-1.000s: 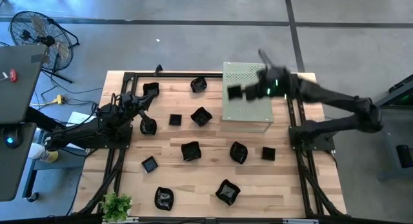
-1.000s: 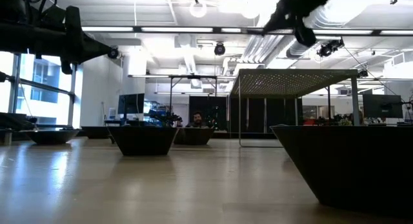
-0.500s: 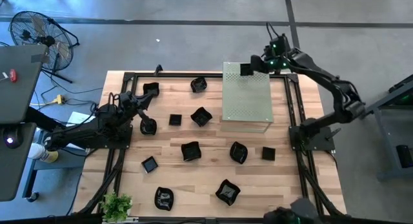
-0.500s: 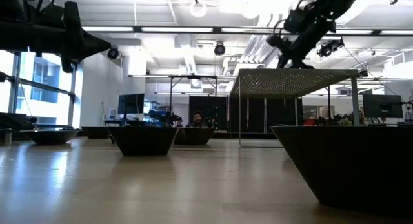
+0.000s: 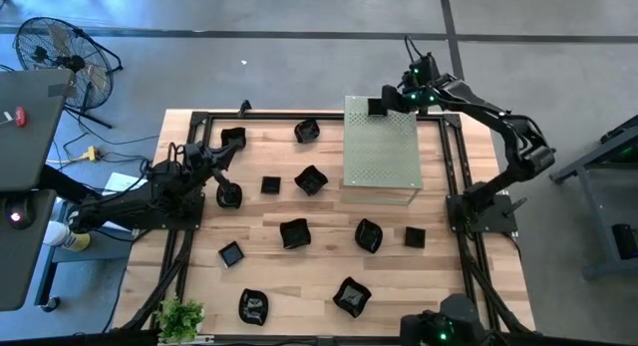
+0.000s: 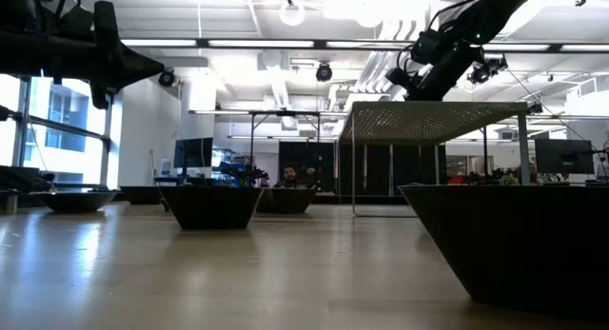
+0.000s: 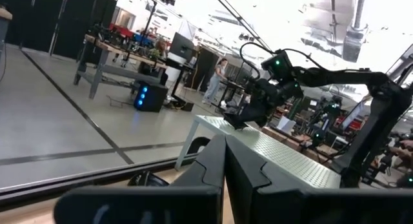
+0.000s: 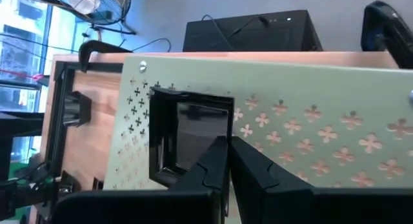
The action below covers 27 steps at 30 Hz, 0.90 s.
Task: Pick & Place Mini shaped plates
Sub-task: Put the black square plate on the shelf, then put the black distorted square plate on the shelf
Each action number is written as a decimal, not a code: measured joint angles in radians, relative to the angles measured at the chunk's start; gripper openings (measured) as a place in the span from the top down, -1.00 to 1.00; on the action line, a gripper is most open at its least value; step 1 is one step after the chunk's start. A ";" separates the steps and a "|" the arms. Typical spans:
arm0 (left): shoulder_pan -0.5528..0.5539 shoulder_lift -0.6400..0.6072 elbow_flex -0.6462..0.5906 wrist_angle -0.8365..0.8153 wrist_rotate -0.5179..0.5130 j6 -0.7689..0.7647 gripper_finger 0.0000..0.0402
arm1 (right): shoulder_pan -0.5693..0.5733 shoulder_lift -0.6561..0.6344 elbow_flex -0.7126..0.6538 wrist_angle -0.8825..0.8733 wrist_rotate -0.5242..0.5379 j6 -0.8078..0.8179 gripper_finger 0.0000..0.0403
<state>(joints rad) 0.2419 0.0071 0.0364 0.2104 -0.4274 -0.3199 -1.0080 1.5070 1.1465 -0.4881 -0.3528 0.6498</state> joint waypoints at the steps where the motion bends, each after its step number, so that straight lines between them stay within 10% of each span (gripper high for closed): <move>1: 0.000 0.000 0.000 -0.001 0.000 0.000 1.00 | -0.003 0.000 0.000 0.000 0.004 -0.001 0.94; 20: 0.000 0.000 0.000 -0.005 0.001 -0.004 1.00 | -0.026 -0.072 0.008 -0.018 0.012 -0.096 0.59; 27: 0.000 0.001 0.000 -0.020 0.001 0.001 1.00 | 0.107 -0.305 -0.005 -0.110 0.020 -0.300 0.88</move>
<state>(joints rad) 0.2420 0.0080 0.0364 0.1905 -0.4263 -0.3193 -0.9015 1.2023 1.1417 -0.5981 -0.3326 0.3502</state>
